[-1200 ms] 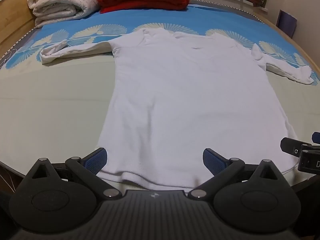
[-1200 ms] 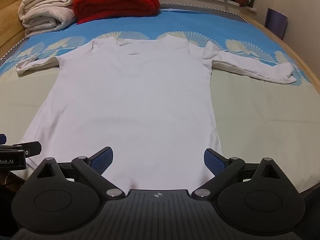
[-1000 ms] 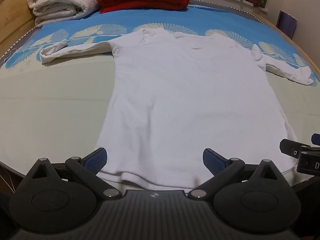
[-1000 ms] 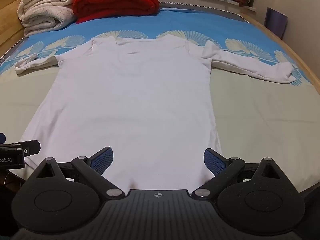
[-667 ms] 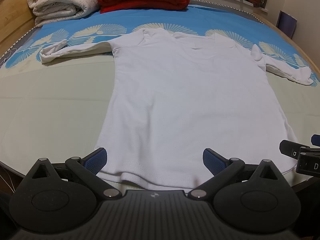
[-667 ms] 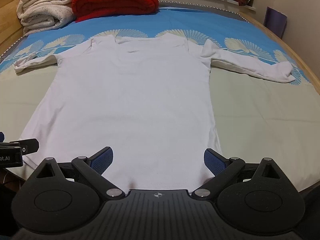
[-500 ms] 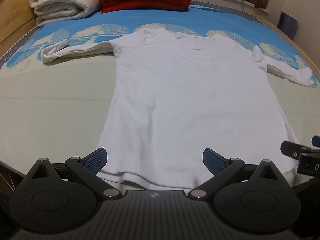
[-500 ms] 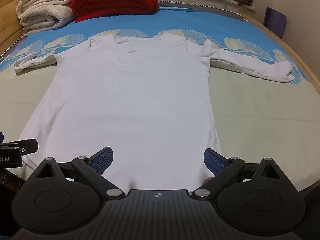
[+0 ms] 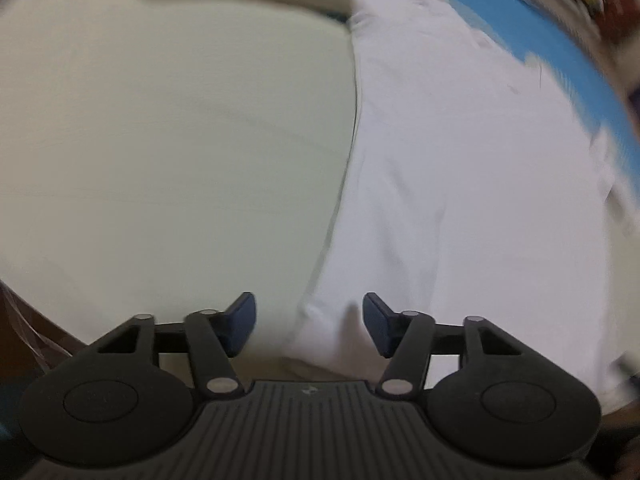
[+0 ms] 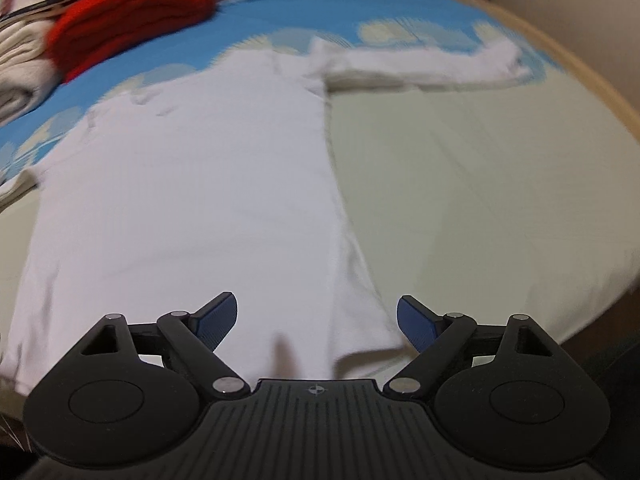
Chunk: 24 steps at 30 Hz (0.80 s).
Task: Fold small clothes
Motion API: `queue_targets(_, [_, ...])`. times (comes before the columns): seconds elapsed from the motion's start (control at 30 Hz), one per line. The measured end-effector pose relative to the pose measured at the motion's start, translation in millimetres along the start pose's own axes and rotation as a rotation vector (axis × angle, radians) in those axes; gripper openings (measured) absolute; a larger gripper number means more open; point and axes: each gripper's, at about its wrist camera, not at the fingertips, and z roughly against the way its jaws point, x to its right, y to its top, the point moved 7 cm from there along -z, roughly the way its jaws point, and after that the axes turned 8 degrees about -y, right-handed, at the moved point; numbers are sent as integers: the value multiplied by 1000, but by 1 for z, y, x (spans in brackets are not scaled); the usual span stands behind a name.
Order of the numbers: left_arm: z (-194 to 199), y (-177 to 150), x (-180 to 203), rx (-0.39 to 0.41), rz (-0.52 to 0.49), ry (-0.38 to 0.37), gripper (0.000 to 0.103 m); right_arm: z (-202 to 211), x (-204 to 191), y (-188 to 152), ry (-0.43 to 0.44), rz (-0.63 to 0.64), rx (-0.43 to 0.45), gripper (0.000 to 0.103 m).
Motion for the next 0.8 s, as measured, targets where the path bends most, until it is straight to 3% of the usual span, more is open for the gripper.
queue_targets(0.1, [-10,-4,-5,-19,-31,18,57,-16,13,-6,-30,-43,-73,83])
queue_targets(0.23, [-23,-12,-12,-59,-99,58,35,-36,29,-18,-47,-98,-168,72])
queue_targets(0.27, [-24,-13,-15,-57,-117,52,20,-41,30,-21,-47,-100,-191,62])
queue_targets(0.33, [-22,-17,-14,-88,-103,37,8,-44,33,-25,-58,-100,-195,53])
queue_targets(0.4, [-19,-16,-21,-67,-115,28,6,-41,31,-26,-43,-88,-181,20])
queue_targets(0.43, [-15,-18,-22,-55,-128,36,6,-39,33,-26,-27,-98,-178,9])
queue_targets(0.53, [5,-21,-29,4,-144,31,5,-26,49,-22,8,-188,-137,6])
queue_targets(0.6, [10,-31,-40,-10,-138,20,5,-20,59,-20,-8,-183,-101,6])
queue_targets(0.7, [-6,-46,-53,-97,-156,97,5,-32,66,-31,-58,-170,-171,5])
queue_targets(0.8, [-7,-44,-65,-81,-132,96,7,-37,67,-43,-83,-136,-209,5])
